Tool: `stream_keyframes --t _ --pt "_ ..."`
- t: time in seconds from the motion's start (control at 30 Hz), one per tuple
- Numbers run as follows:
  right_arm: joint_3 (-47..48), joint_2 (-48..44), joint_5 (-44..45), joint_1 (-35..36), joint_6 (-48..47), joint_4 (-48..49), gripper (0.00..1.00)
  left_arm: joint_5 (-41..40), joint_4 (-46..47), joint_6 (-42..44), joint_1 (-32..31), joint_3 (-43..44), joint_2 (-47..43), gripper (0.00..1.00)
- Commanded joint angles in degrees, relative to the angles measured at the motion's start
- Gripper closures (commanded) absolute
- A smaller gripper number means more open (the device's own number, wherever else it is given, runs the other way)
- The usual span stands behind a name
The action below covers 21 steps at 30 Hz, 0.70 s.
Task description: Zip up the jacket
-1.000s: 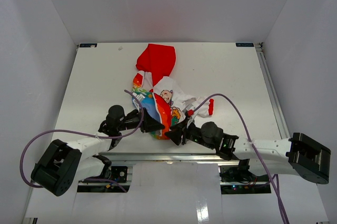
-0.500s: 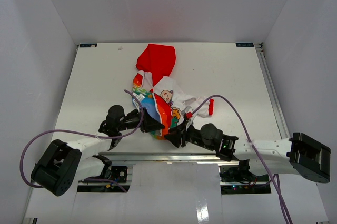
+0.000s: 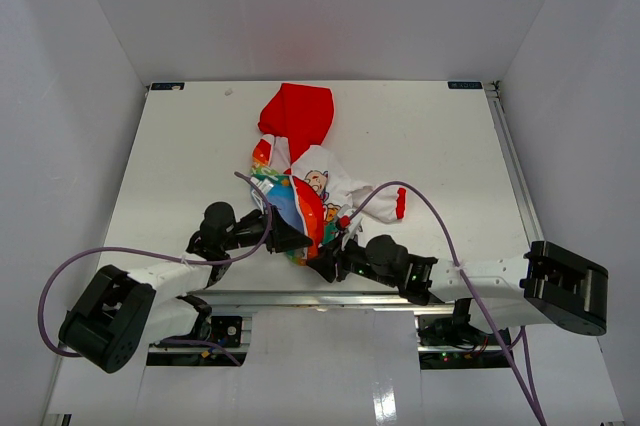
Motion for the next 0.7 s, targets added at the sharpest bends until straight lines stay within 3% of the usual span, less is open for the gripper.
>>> stream_keyframes --t 0.0,0.47,0.67 --pt "1.7 0.2 0.7 0.3 -1.6 6.4 0.55 1.6 3.6 -1.1 -0.3 -0.8 -1.3 1.0" --pt "0.5 -0.5 1.4 0.3 -1.4 8.2 0.58 1.7 3.6 -0.5 -0.3 -1.2 -1.4 1.0" --pt "0.4 -0.4 2.5 0.2 -1.1 8.0 0.68 1.9 4.1 -0.9 -0.3 -1.4 -1.8 1.0"
